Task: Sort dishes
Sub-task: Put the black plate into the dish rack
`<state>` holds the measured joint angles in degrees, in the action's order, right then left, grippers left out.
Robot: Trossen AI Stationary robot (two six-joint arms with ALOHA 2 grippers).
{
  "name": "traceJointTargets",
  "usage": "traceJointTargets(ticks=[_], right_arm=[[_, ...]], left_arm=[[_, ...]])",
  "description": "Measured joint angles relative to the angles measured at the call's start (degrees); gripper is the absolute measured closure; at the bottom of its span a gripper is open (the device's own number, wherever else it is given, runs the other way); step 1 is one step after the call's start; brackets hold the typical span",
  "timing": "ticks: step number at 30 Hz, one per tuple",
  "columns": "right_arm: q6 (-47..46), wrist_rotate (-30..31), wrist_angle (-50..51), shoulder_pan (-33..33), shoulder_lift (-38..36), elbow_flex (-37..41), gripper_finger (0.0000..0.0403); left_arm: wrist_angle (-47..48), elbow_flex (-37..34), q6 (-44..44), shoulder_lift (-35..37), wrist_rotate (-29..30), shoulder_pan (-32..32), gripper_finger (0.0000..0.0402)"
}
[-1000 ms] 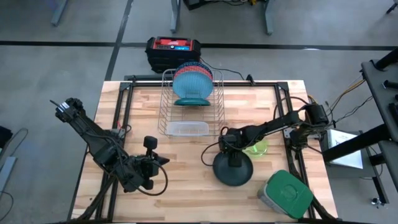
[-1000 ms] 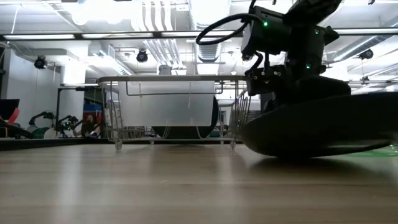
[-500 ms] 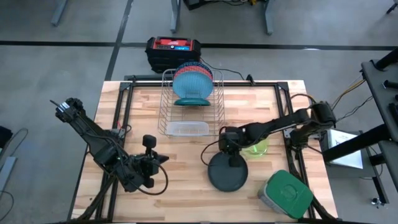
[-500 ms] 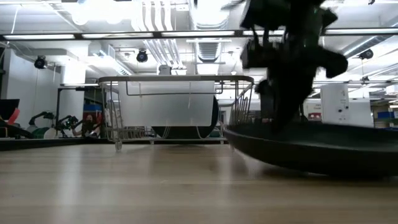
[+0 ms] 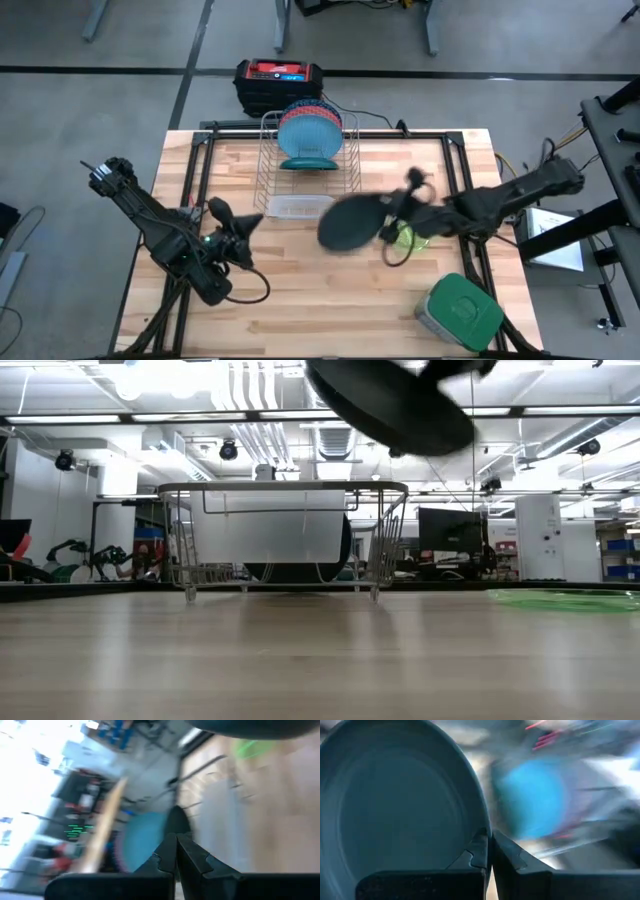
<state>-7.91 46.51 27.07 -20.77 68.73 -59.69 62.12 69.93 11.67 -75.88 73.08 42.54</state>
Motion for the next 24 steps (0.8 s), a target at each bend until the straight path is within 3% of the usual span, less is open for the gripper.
traceJointTargets(ticks=[3,6,10,13,20,24], right_arm=[[4.29,17.12,-4.01,-2.04,-2.65,0.16,0.0402],[12.97,24.63,-12.29,-1.13,-3.06,0.23,0.0402],[27.18,25.17,-26.32,3.47,0.57,1.48,0.0403],[36.72,22.07,-35.79,7.59,5.04,1.78,0.0403],[54.95,18.83,-56.4,13.35,15.07,1.78,0.0403],[59.16,18.93,-61.1,13.56,18.01,1.78,0.0403]], left_arm=[[5.7,0.0,1.21,0.06,5.37,-0.79,0.0401],[13.12,0.0,5.63,0.8,8.68,-1.69,0.0401],[23.73,0.0,15.45,2.55,10.62,-2.75,0.0401],[27.8,-0.21,21.77,4.05,11.85,-3.42,0.0401],[27.87,-1.15,21.54,7.93,11.92,-3.6,0.0401],[27.92,-2.14,21.89,10.15,11.03,-3.6,0.0401]])
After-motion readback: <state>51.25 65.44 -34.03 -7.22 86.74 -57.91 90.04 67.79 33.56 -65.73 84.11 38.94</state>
